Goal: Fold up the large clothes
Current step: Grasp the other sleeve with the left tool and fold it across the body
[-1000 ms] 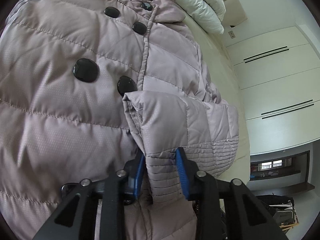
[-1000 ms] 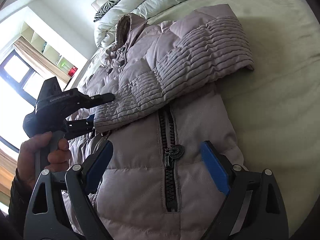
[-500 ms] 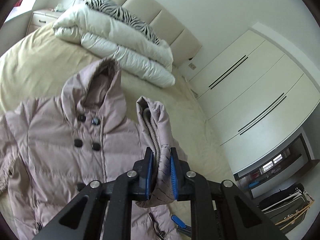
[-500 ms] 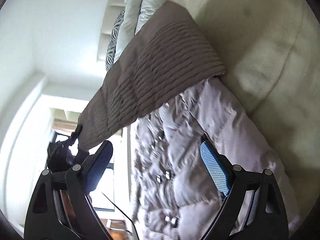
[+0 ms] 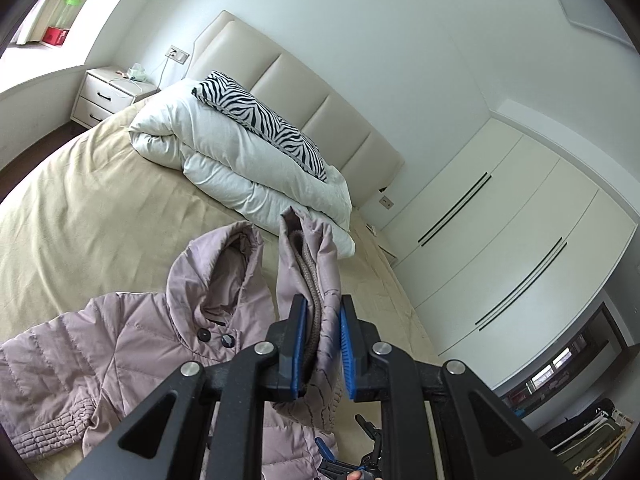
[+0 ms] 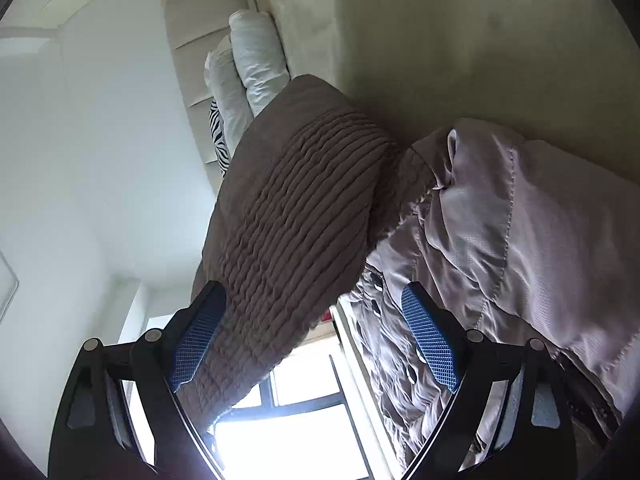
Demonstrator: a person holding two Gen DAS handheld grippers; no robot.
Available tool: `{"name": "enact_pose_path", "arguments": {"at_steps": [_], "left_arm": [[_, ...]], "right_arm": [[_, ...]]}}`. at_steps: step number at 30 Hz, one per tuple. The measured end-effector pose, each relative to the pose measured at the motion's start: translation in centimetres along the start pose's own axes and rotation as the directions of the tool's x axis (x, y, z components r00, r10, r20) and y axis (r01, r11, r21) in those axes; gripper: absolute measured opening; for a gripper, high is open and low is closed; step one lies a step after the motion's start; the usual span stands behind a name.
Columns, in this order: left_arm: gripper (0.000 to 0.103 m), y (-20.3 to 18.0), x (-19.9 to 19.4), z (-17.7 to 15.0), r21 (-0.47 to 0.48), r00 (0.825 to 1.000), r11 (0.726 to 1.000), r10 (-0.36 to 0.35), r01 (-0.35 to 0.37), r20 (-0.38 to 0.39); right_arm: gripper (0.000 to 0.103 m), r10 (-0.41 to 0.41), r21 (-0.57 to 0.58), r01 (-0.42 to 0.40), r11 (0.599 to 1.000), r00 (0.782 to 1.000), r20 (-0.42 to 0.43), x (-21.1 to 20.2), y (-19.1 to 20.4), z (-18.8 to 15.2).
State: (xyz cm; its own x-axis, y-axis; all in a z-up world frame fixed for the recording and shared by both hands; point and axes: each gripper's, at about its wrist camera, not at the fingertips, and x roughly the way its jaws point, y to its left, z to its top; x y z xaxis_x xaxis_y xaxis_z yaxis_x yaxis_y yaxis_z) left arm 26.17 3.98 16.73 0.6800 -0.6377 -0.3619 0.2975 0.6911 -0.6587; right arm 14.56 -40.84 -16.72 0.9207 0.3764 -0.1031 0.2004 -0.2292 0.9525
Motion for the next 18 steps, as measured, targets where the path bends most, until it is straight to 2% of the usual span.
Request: {"name": "enact_pose_path", "arguments": {"at_steps": [4, 7, 13, 18], "left_arm": [[0.017, 2.7, -0.8, 0.5, -0.052, 1.000, 0.999, 0.003, -0.002, 0.023], [0.017, 4.1, -0.7, 0.6, -0.068, 1.000, 0.998, 0.014, -0.013, 0.020], [0.017, 4.7, -0.5, 0.0, -0.076, 1.000, 0.997, 0.004, -0.003, 0.013], [0.016, 5.8, -0.4, -0.1, -0.087, 1.000, 0.996, 0.028, -0.027, 0.012]], "right_arm": [[0.090, -0.043, -0.003, 0.043, 0.999, 0.999, 0.010, 2.7, -0.6, 0.4], [0.090, -0.060, -0.022, 0.059, 0.998, 0.998, -0.031, 3.8, -0.8, 0.9], [0.090, -0.120, -0.065, 0.118, 0.991, 0.992, -0.037, 5.7, -1.3, 1.1], [0.090, -0.106, -0.126, 0.106, 0.986, 0.994, 0.005, 5.5, 1.0, 2.4]]}}
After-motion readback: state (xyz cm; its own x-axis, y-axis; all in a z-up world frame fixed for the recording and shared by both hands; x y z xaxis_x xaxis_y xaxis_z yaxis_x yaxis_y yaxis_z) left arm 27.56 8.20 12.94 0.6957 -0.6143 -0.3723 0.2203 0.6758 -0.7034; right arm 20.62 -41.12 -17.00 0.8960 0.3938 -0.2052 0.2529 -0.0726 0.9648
